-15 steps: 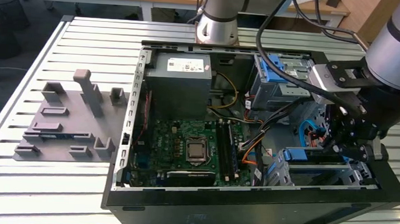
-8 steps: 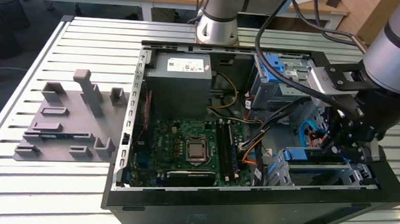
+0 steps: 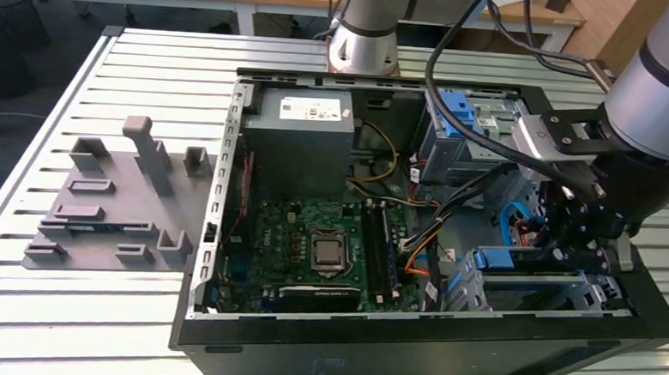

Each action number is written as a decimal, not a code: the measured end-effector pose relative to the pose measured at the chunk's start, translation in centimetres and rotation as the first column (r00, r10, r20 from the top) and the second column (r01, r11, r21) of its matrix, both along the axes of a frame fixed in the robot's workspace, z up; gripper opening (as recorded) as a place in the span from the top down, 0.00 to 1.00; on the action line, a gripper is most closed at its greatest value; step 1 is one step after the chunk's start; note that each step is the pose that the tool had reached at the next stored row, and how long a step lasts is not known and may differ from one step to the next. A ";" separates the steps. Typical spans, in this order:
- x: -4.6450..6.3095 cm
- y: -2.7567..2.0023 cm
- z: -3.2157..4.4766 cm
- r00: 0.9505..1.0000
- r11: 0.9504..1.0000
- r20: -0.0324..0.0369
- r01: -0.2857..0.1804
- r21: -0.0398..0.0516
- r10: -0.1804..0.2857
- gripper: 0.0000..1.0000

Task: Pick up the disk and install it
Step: 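Insert the first disk wire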

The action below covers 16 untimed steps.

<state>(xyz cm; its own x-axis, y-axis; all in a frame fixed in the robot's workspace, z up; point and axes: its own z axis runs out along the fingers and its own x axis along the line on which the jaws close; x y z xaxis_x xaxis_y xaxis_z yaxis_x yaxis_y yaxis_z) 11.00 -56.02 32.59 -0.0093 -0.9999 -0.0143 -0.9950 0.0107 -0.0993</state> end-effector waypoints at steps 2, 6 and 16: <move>0.0 0.00 0.08 1.000 1.000 0.000 0.000 -0.001 0.000 0.76; 0.0 0.00 0.36 1.000 1.000 0.000 0.000 -0.002 0.000 0.78; 0.0 0.02 0.07 1.000 1.000 -0.010 0.000 -0.001 0.000 0.83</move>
